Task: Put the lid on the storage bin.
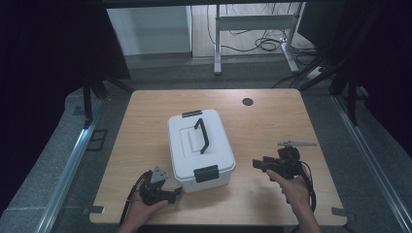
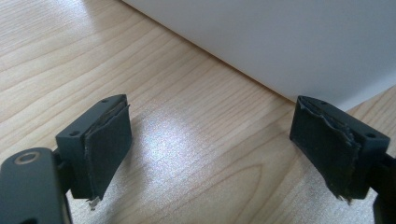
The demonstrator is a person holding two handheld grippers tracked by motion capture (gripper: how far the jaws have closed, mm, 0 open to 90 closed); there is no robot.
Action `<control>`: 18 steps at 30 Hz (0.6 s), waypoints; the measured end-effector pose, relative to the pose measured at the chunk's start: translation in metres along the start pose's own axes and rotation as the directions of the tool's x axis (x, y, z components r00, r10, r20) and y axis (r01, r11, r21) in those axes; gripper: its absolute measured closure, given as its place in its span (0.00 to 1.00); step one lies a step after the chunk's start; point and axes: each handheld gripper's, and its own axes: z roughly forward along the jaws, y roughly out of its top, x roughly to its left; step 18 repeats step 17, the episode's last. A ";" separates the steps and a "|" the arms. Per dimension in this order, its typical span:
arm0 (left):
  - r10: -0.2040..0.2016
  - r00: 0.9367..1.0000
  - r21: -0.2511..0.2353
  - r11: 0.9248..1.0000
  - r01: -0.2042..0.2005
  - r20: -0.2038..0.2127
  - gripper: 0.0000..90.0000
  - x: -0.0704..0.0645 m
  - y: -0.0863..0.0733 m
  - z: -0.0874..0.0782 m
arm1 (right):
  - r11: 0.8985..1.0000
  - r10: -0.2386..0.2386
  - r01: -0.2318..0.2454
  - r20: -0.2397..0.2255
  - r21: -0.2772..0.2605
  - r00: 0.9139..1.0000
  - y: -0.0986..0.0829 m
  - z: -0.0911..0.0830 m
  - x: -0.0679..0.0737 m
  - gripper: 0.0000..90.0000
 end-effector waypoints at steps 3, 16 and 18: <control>0.000 1.000 0.000 1.000 0.000 0.000 0.14 0.000 0.000 0.000 | 1.000 0.020 -0.019 -0.005 0.020 1.000 -0.009 0.009 -0.005 0.52; 0.000 1.000 0.000 1.000 0.000 -0.001 0.14 0.000 0.000 0.000 | 0.998 0.039 -0.038 -0.019 0.042 0.999 -0.011 0.019 -0.007 0.52; 0.000 1.000 0.000 1.000 0.000 -0.001 0.14 0.000 0.000 0.000 | 0.998 0.045 -0.044 -0.023 0.046 0.999 -0.012 0.020 -0.008 0.52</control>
